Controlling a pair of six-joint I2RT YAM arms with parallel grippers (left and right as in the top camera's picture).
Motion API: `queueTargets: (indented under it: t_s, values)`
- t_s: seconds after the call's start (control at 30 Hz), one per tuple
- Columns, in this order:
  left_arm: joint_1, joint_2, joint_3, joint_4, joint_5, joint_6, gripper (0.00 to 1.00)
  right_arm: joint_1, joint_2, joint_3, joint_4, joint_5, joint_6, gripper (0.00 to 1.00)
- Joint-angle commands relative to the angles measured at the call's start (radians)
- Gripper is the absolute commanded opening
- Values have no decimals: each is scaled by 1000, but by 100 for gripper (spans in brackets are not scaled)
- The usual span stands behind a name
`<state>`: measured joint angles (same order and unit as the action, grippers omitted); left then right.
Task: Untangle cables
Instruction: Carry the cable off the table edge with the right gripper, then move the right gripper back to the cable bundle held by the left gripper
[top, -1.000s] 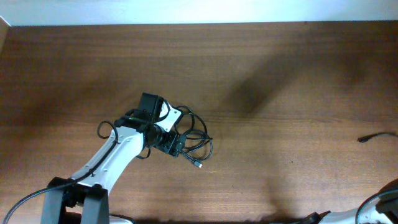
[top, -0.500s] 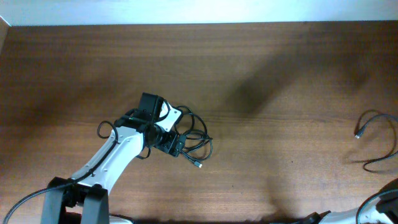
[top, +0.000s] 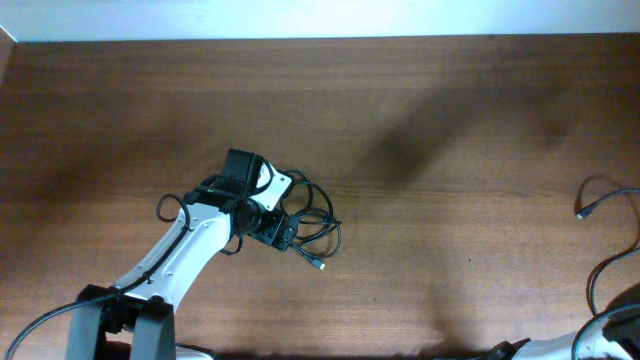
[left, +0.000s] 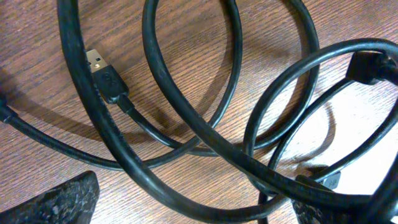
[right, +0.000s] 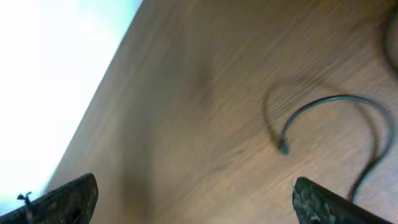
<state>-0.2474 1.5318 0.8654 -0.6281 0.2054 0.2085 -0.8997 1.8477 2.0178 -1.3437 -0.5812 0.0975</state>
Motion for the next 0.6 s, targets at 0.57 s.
queueTargets:
  t_s: [0.57]
  values:
    - [2,-144,53,-2,203,-16,99,833,1,2,-217,115,-356,99]
